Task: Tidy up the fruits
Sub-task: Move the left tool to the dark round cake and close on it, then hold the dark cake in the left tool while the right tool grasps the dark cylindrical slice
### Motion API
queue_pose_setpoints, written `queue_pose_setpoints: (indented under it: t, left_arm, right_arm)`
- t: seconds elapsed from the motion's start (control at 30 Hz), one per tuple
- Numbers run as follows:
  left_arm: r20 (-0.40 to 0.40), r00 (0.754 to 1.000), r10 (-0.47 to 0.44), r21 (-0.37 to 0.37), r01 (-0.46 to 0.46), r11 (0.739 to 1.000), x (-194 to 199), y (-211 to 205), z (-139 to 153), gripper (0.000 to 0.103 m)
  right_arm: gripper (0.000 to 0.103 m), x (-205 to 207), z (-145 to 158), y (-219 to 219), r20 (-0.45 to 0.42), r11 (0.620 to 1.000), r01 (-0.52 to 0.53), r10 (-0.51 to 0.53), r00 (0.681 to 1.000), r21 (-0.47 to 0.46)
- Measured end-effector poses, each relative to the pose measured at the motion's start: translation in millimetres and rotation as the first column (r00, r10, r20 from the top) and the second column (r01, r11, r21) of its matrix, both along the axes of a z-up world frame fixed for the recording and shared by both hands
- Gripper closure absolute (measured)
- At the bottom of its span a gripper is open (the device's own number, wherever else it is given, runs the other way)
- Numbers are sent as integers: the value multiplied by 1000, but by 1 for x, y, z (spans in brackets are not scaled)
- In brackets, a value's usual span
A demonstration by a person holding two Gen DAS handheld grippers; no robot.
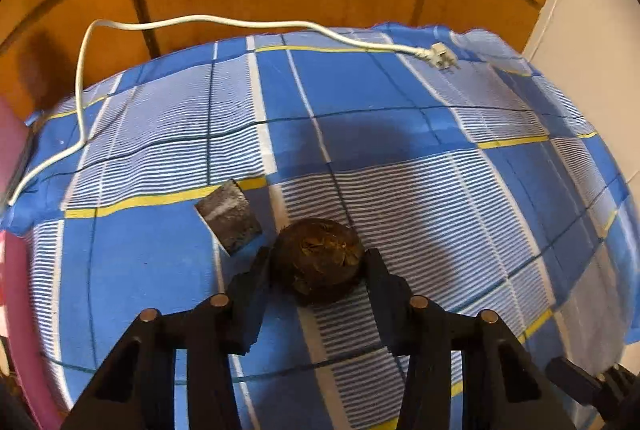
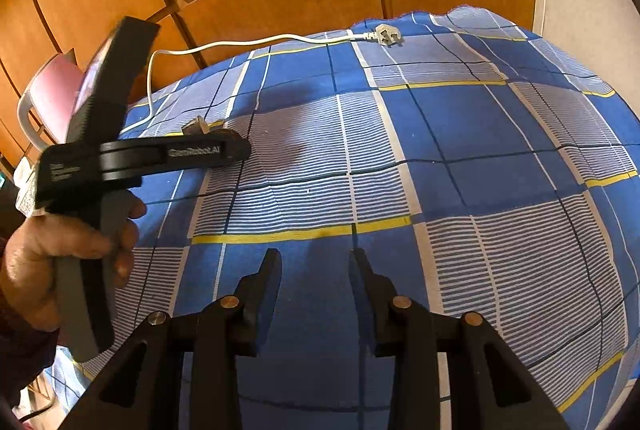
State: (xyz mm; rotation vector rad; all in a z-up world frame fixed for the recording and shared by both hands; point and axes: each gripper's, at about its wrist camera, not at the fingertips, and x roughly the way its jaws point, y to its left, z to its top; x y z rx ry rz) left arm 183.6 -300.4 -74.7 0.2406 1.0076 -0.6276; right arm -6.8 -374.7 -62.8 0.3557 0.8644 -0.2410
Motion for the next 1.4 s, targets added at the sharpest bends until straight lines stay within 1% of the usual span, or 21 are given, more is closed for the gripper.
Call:
queue_pose_setpoints:
  t: [0.03,0.13,0.23,0.33,0.43,0.47,0.53,0.6,0.67,0.8,0.87,0.93,1.07,1.17,1.3,1.4]
  left_arm:
    - [-8,1000,2,-19,-2,1000,-2,4,2,57]
    - [12,1000,-3,-45,4,999,-16,20,10,57]
    - [19,1000,25,-56,-23,998,-36,47,17,57]
    - [32,999,31,-44,-29,999,-65,74,18,57]
    - [60,998,10,-20,-9,1000,-93,95,15,57]
    - [73,997,5,-8,-4,1000,-101,101,13,57]
    - [74,997,-2,-6,3,1000,-112,111,8,57]
    - [79,997,3,-3,-2,1000,-117,116,3,57]
    - [98,995,-2,-19,4,1000,-121,120,2,57]
    - [72,997,13,-72,-8,997,-117,127,0,57]
    - [80,997,9,-79,-3,997,-117,128,0,57]
    - [87,996,9,-86,-1,996,-118,128,-1,57]
    - [90,996,12,-102,-3,995,-119,131,-1,57]
    - [87,996,12,-117,-1,993,-119,134,-2,57]
    - [94,995,16,-123,-4,992,-120,135,-2,57]
    - [99,995,17,-122,-5,992,-121,135,-2,57]
  right_arm:
    - [67,0,0,0,0,1000,1,-1,1000,-2]
    - [67,0,-1,-1,-1,1000,1,-1,1000,-4]
    - [67,1,-2,-2,-1,1000,7,-7,1000,0]
    - [67,3,-1,-1,-4,1000,-1,1,1000,-8]
    - [67,8,1,2,-1,1000,-27,27,1000,-9]
    - [67,11,3,3,1,999,-41,41,999,-9]
    - [67,19,9,8,12,996,-90,91,996,-10]
    - [68,27,15,13,20,991,-135,135,991,-17]
    - [68,39,21,20,31,982,-186,187,982,-18]
    - [68,75,29,35,34,957,-290,291,956,-19]
    - [67,90,31,42,37,944,-328,329,944,-34]
    - [64,109,32,50,25,929,-365,367,930,-53]
    - [63,151,25,55,-19,917,-390,390,921,-85]
    - [62,174,19,58,-49,908,-409,406,912,-91]
    - [62,196,9,65,-91,897,-422,413,906,-127]
    - [62,208,3,69,-119,895,-417,402,908,-161]
